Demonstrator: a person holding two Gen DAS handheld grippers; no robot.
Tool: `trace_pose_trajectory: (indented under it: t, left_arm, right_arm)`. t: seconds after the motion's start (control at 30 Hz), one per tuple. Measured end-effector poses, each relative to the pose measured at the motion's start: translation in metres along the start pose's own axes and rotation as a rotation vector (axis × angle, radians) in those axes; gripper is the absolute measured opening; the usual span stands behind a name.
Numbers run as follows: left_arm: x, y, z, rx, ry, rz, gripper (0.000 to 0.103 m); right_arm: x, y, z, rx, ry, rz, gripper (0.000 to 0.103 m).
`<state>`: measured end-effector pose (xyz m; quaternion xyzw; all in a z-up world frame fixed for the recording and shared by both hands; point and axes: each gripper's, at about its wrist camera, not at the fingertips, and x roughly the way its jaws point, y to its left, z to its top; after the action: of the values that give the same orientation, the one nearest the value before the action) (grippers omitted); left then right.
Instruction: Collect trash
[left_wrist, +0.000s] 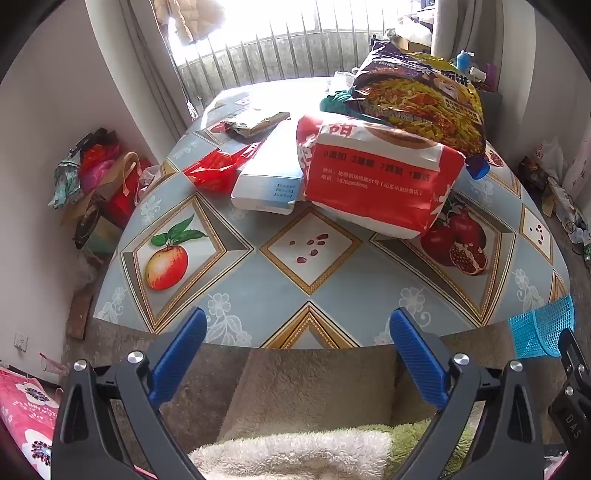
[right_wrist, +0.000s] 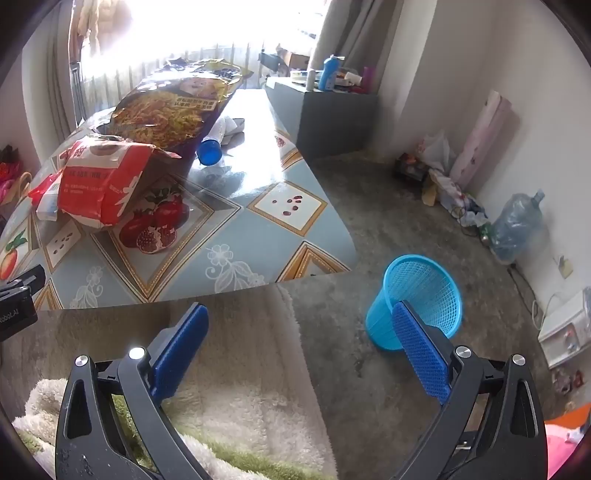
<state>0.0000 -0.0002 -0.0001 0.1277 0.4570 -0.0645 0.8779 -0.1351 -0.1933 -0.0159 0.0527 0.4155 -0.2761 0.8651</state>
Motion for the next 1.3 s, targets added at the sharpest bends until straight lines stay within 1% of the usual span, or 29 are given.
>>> trace_pose_trajectory:
  t: [0.47, 0.53, 1.3]
  left_arm:
    - [0.0031, 0.0022, 0.0002, -0.009, -0.003, 0.006, 0.097]
    - [0.0012, -0.0047, 0.0013, -0.004, -0.006, 0.002, 0.097]
    - [-0.0043, 0.0014, 0.0020, 0.001, -0.011, 0.002, 0.097]
  right_arm:
    - [-0.0038, 0.0009, 0.0050, 0.006, -0.006, -0.001, 0.095]
    - [-0.0037, 0.0012, 0.0057, 0.006, -0.006, -0.001, 0.095]
    - [-0.0048, 0.0015, 0.0096, 0.008, -0.015, 0.004, 0.095]
